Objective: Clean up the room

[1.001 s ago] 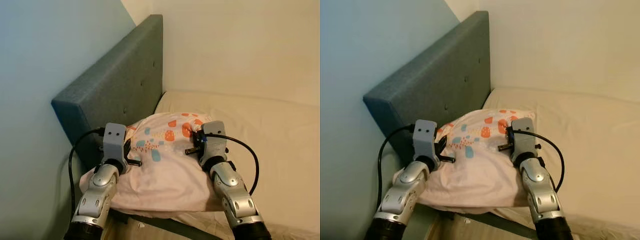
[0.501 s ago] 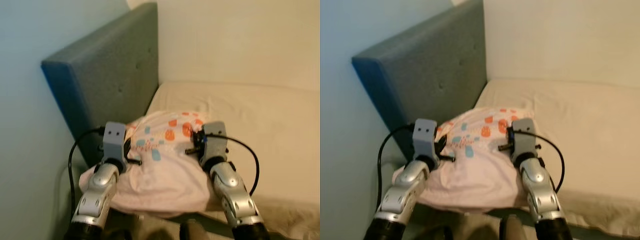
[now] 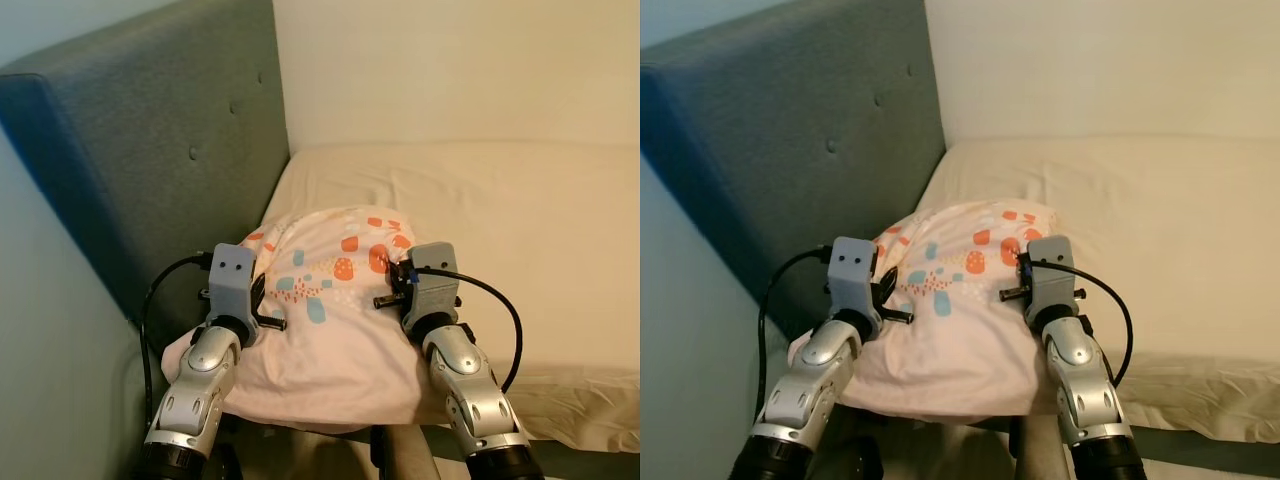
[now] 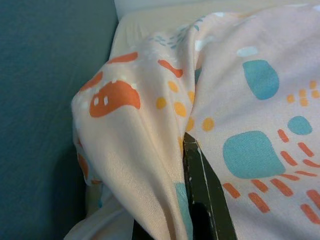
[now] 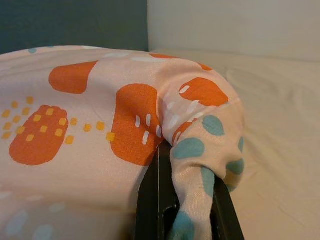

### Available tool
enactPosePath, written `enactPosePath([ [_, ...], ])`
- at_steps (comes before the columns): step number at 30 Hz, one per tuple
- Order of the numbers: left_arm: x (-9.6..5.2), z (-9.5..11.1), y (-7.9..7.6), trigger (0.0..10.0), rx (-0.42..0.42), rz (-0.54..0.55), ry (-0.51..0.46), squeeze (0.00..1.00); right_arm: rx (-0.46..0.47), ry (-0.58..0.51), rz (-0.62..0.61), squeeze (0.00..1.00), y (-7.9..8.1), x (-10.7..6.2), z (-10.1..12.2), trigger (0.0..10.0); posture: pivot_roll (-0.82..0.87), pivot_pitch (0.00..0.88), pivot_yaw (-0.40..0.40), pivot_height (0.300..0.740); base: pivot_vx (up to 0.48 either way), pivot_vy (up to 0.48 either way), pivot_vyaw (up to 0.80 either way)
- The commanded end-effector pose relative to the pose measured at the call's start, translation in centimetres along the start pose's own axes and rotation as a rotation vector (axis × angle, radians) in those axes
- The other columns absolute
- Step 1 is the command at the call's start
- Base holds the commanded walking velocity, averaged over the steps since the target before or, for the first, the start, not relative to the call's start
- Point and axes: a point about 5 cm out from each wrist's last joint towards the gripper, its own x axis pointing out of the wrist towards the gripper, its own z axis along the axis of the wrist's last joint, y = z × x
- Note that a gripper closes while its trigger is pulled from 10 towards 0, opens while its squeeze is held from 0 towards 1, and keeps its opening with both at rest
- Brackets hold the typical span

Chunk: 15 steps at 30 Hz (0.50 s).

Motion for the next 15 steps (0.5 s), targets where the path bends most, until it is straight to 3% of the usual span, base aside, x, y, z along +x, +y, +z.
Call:
enactPosePath([
  [1,0.0,-0.1,1.1,10.0,0.051,0.051,0.012,0.00,-0.009,-0.049,-0.075,0.00,-1.4,-0.1,0.9,10.0,-0.14,0.064,0.044,0.572,0.000,0.000,0.00],
  [7,0.1,-0.9,1.6,10.0,0.095,0.076,0.056,0.00,-0.015,-0.025,-0.086,0.00,-1.6,0.1,0.6,10.0,-0.14,0.069,0.043,0.572,0.000,0.000,0.00],
  [10,3.6,0.9,2.9,10.0,0.171,0.110,0.031,0.00,-0.066,-0.070,-0.051,0.00,-1.9,3.4,2.7,10.0,-0.13,0.102,0.041,0.572,0.000,0.000,0.00],
  [11,3.6,0.9,2.9,10.0,0.171,0.110,0.031,0.00,-0.066,-0.070,-0.051,0.00,-1.9,3.4,2.7,10.0,-0.13,0.102,0.041,0.572,0.000,0.000,0.00],
  [13,5.8,3.8,3.7,10.0,0.214,0.129,-0.039,0.00,-0.091,-0.123,-0.054,0.00,-2.3,5.5,5.2,10.0,-0.13,0.117,0.041,0.572,0.000,0.000,0.00],
  [15,5.8,3.8,3.7,10.0,0.214,0.129,-0.039,0.00,-0.091,-0.123,-0.054,0.00,-2.3,5.5,5.2,10.0,-0.13,0.117,0.041,0.572,0.000,0.000,0.00],
])
